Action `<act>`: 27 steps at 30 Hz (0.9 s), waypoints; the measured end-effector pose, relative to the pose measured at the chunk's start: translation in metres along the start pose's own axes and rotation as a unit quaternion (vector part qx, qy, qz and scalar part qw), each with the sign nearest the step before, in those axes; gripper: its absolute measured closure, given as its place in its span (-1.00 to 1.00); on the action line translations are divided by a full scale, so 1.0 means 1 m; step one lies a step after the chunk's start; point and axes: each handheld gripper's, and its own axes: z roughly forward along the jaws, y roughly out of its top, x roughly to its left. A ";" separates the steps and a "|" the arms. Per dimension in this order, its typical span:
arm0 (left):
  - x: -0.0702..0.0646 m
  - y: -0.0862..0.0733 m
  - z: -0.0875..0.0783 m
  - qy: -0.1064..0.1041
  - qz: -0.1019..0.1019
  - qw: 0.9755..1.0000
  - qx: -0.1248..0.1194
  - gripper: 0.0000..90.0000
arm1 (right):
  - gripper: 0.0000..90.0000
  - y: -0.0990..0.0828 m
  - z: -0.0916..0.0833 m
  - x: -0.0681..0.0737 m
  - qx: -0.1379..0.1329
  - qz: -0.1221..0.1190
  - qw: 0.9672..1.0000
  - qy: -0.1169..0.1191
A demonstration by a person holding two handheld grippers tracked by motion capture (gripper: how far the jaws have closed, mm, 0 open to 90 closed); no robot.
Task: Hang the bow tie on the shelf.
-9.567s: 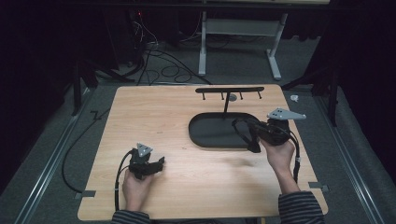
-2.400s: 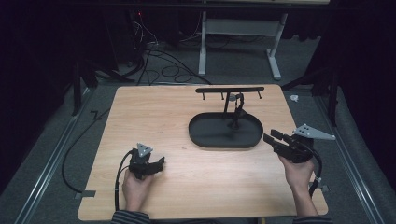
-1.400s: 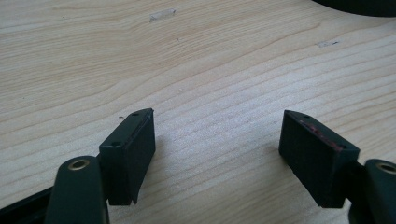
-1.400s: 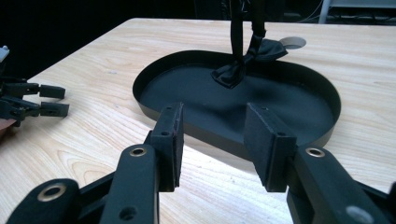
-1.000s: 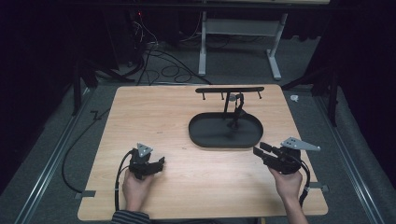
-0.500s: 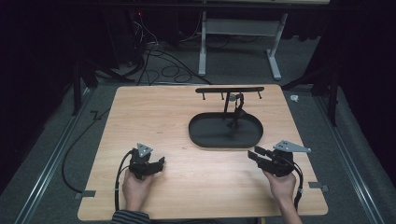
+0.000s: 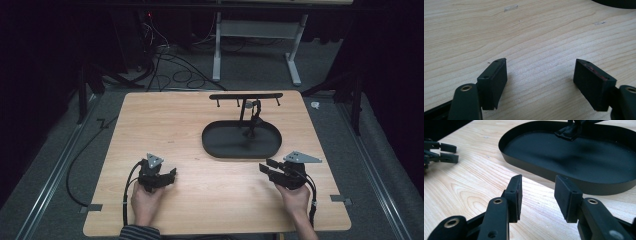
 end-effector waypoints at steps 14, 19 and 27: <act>0.000 0.000 0.000 0.000 0.000 1.000 0.000 -0.39 | 0.32 -0.006 0.015 0.000 0.020 -0.005 1.000 -0.009; 0.000 0.000 0.000 0.000 0.000 1.000 0.000 -0.39 | 0.32 -0.007 0.020 0.000 0.027 -0.008 1.000 -0.010; 0.000 0.000 0.000 0.000 0.000 1.000 0.000 -0.39 | 0.32 -0.009 0.031 0.001 0.038 -0.013 0.999 -0.016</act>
